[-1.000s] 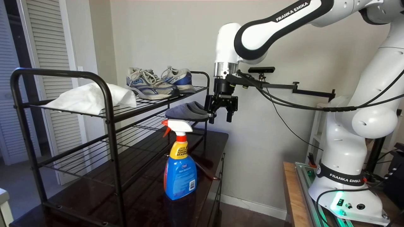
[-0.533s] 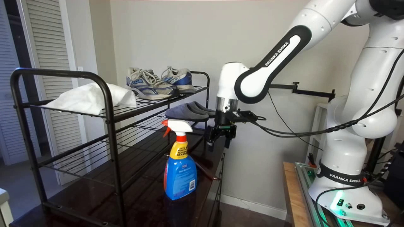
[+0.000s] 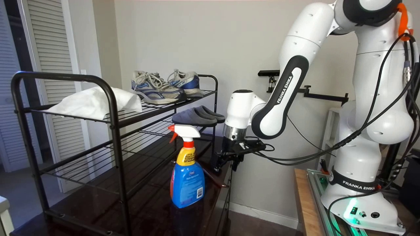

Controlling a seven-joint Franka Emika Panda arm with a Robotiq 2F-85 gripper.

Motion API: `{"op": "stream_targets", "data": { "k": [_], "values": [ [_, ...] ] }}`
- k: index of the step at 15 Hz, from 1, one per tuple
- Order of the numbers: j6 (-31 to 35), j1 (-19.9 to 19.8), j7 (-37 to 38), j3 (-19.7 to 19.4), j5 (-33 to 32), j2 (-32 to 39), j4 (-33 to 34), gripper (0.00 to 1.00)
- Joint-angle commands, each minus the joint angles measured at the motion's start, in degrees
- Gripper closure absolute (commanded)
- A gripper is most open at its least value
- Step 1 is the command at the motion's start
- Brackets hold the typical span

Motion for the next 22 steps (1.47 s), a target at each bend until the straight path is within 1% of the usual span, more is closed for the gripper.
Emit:
{"op": "stream_targets", "data": {
  "k": [1, 2, 3, 4, 8, 10, 15, 18, 20, 21, 22],
  "values": [
    [0.4, 3.4, 14.5, -4.9, -15.0, 1.8, 2.8, 0.0],
    [-1.0, 4.2, 17.7, -5.5, -17.3, 1.6, 3.6, 0.0],
    [0.1, 2.2, 11.4, -3.9, -12.2, 0.9, 1.5, 0.0],
    [0.1, 2.4, 12.4, -4.1, -13.0, 0.8, 1.8, 0.0],
    [0.1, 2.4, 12.2, -4.1, -13.0, 0.9, 1.8, 0.0],
    [0.6, 3.0, 13.2, -4.3, -15.2, 1.8, 2.8, 0.0],
    [2.5, 3.7, 12.3, -4.0, -15.8, 3.9, 4.9, 0.0],
    [1.5, 5.1, 14.0, -4.9, -18.9, 6.5, 7.8, 0.0],
    [1.5, 5.5, 13.7, -5.0, -19.6, 8.2, 9.3, 0.0],
    [1.5, 5.8, 13.8, -5.2, -20.1, 9.0, 10.1, 0.02],
    [1.4, 5.9, 13.5, -5.1, -20.0, 9.8, 10.7, 0.13]
  ]
}}
